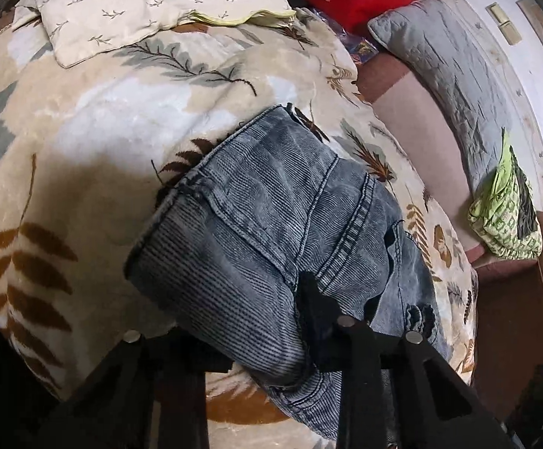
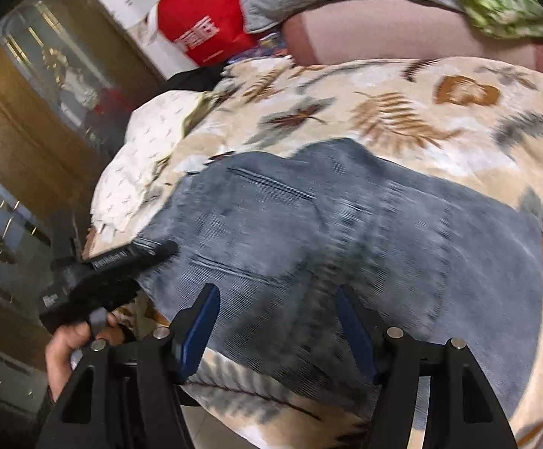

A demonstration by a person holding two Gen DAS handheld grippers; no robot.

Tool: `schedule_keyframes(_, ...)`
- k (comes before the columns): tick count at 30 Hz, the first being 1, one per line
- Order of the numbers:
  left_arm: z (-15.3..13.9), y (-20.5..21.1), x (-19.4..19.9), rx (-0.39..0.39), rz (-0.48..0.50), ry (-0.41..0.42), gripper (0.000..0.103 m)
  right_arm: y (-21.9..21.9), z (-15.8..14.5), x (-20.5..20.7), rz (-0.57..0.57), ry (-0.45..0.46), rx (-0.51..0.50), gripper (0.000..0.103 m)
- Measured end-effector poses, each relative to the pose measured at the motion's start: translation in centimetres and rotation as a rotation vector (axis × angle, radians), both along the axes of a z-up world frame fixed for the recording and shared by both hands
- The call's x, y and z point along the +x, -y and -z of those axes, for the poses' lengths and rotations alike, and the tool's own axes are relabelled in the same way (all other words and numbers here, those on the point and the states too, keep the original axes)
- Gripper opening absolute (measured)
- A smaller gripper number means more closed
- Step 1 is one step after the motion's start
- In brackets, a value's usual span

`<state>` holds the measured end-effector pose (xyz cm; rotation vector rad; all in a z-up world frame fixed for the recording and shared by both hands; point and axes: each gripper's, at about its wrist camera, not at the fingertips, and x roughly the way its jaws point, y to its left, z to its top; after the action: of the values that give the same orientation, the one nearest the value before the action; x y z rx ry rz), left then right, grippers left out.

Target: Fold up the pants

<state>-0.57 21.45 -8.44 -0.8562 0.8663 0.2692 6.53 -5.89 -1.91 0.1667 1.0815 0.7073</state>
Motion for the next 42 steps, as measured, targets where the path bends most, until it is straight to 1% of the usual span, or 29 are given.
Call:
schedule_keyframes(2, -0.1, -0.1, -0.2, -0.010, 0.006, 0.007, 0.027, -1.3, 0.7, 1.0, -0.006, -0.049, -0.003, 0.068)
schedule_keyframes(4, -0.2, -0.2, -0.3, -0.022, 0.011, 0.014, 0.026, -2.7, 1.9, 1.8, -0.028, -0.125, -0.004, 0.068)
schedule_keyframes(7, -0.1, -0.3, -0.4, -0.029, 0.015, 0.019, 0.026, -4.3, 3.0, 2.7, -0.036, -0.210, -0.003, 0.068)
schedule_keyframes(10, 0.0, -0.4, -0.5, -0.036, 0.016, 0.022, 0.026, -5.5, 2.7, 4.0, -0.049, -0.264, 0.101, 0.068)
schedule_keyframes(11, 0.0, -0.4, -0.5, -0.037, 0.015, 0.022, 0.026, -6.0, 3.0, 4.4, -0.049, -0.276, 0.099, 0.068)
schedule_keyframes(12, 0.0, -0.4, -0.5, -0.038, 0.015, 0.021, 0.026, -6.8, 3.7, 5.0, -0.052, -0.294, 0.065, 0.069)
schedule_keyframes(13, -0.1, -0.4, -0.5, -0.037, 0.015, 0.021, 0.026, -7.7, 5.0, 5.5, -0.061, -0.334, 0.016, 0.070)
schedule_keyframes(14, 0.0, -0.4, -0.5, -0.039, 0.016, 0.021, 0.026, -8.4, 6.7, 5.8, -0.067, -0.393, -0.017, 0.071)
schedule_keyframes(15, -0.1, -0.5, -0.5, -0.037, 0.015, 0.022, 0.026, -8.6, 7.3, 6.1, -0.055, -0.397, -0.007, 0.074)
schedule_keyframes(16, -0.1, -0.5, -0.6, -0.036, 0.015, 0.022, 0.026, -8.5, 7.1, 6.1, -0.053, -0.404, 0.016, 0.078)
schedule_keyframes(18, -0.1, -0.4, -0.5, -0.032, 0.016, 0.019, 0.026, -7.6, 6.1, 6.1, -0.045, -0.428, 0.063, 0.079)
schedule_keyframes(20, -0.4, -0.1, -0.5, -0.018, 0.014, 0.016, 0.026, -5.6, 4.6, 5.5, -0.022, -0.382, 0.113, 0.079)
schedule_keyframes(22, -0.7, 0.1, -0.4, -0.005, 0.009, 0.011, 0.025, -2.6, 3.4, 4.6, 0.014, -0.336, 0.143, 0.079)
schedule_keyframes(23, -0.9, 0.2, -0.4, 0.001, 0.008, 0.010, 0.025, -1.0, 3.1, 4.1, 0.042, -0.320, 0.149, 0.079)
schedule_keyframes(24, -1.3, 0.5, -0.4, 0.020, 0.007, 0.010, 0.025, 1.3, 2.8, 3.4, 0.074, -0.295, 0.151, 0.079)
schedule_keyframes(27, -2.3, 1.2, -0.4, 0.064, 0.003, 0.009, 0.024, 6.3, 2.7, 2.2, 0.150, -0.254, 0.152, 0.079)
schedule_keyframes(31, -4.2, 2.5, 0.0, 0.143, 0.008, 0.012, 0.021, 12.6, 2.8, 1.1, 0.251, -0.206, 0.216, 0.079)
schedule_keyframes(33, -5.2, 3.3, 0.2, 0.194, 0.017, 0.015, 0.021, 15.2, 2.6, 0.6, 0.295, -0.188, 0.254, 0.079)
schedule_keyframes(34, -6.0, 4.0, 0.3, 0.231, 0.027, 0.021, 0.021, 16.6, 2.5, 0.5, 0.318, -0.181, 0.277, 0.079)
schedule_keyframes(36, -7.3, 5.3, 0.4, 0.297, 0.049, 0.035, 0.020, 18.7, 2.7, 0.3, 0.365, -0.169, 0.322, 0.079)
schedule_keyframes(38, -8.2, 6.3, 0.6, 0.337, 0.070, 0.049, 0.020, 19.7, 2.7, 0.4, 0.398, -0.177, 0.368, 0.079)
schedule_keyframes(40, -8.6, 6.6, 0.8, 0.349, 0.076, 0.052, 0.020, 20.4, 2.7, 0.6, 0.397, -0.184, 0.385, 0.079)
schedule_keyframes(42, -8.4, 6.4, 0.6, 0.347, 0.069, 0.045, 0.020, 20.3, 2.7, 0.5, 0.380, -0.192, 0.391, 0.079)
